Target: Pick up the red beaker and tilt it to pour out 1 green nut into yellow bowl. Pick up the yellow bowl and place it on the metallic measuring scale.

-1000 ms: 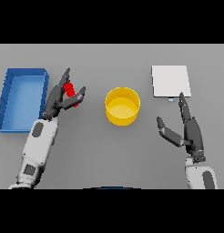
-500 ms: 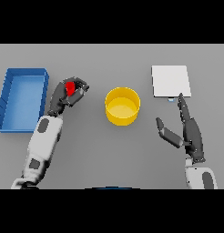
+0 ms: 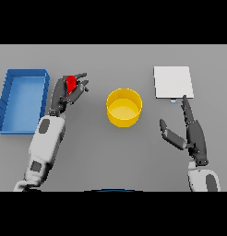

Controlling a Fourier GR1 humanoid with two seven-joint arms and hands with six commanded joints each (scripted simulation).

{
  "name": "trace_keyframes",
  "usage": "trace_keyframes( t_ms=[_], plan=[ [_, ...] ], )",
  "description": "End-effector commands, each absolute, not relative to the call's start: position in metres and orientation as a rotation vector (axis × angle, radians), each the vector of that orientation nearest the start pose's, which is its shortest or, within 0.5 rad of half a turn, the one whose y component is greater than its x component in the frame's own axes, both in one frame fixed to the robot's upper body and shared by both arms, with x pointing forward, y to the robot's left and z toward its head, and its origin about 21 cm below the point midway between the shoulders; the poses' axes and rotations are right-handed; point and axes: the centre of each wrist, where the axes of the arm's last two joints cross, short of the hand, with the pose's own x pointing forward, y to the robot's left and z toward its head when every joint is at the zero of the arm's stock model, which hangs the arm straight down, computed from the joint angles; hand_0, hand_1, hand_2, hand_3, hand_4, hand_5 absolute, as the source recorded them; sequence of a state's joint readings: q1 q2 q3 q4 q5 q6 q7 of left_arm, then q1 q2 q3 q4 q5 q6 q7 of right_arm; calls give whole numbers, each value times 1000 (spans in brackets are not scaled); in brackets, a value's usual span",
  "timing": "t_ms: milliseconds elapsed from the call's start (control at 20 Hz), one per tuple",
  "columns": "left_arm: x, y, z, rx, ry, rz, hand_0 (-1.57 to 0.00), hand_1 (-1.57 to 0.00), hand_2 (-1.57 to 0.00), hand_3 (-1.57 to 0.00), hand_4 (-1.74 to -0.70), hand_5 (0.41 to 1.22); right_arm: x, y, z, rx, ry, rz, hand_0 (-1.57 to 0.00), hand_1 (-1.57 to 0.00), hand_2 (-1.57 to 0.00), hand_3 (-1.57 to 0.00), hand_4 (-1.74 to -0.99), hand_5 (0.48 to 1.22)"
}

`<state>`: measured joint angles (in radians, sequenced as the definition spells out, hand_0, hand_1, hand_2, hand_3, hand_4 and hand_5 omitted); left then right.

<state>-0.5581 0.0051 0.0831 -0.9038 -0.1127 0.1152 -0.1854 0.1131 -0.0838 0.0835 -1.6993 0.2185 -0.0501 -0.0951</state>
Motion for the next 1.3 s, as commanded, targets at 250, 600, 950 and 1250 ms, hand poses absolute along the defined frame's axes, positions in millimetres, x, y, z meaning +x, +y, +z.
trace_keyframes(
  t_ms=[250, 600, 950, 1250],
  plan=[
    [374, 176, 33, 151, -1687, -349, -1558, -1558, -1559, -1554, -1725, 1117, 221, -233, 9, -234, -1694, 257, 1, 1, 1, 1, -1261, 661],
    [377, 155, 56, 290, -1601, -683, -1564, -1565, -1565, -1562, -1733, 1111, 221, -234, 10, -250, -1681, 279, 1, 1, 1, 1, -1256, 678],
    [383, 129, 72, 606, -1513, -1066, -1569, -1569, -1569, -1569, -1739, 1132, 219, -234, 12, -232, -1682, 264, 1, 1, 1, 1, -1255, 689],
    [389, 110, 87, 842, -1453, -1430, -1571, -1571, -1571, -1570, -1740, 1190, 219, -233, 13, -231, -1673, 262, 1, 1, 1, 1, -1274, 704]
  ],
)
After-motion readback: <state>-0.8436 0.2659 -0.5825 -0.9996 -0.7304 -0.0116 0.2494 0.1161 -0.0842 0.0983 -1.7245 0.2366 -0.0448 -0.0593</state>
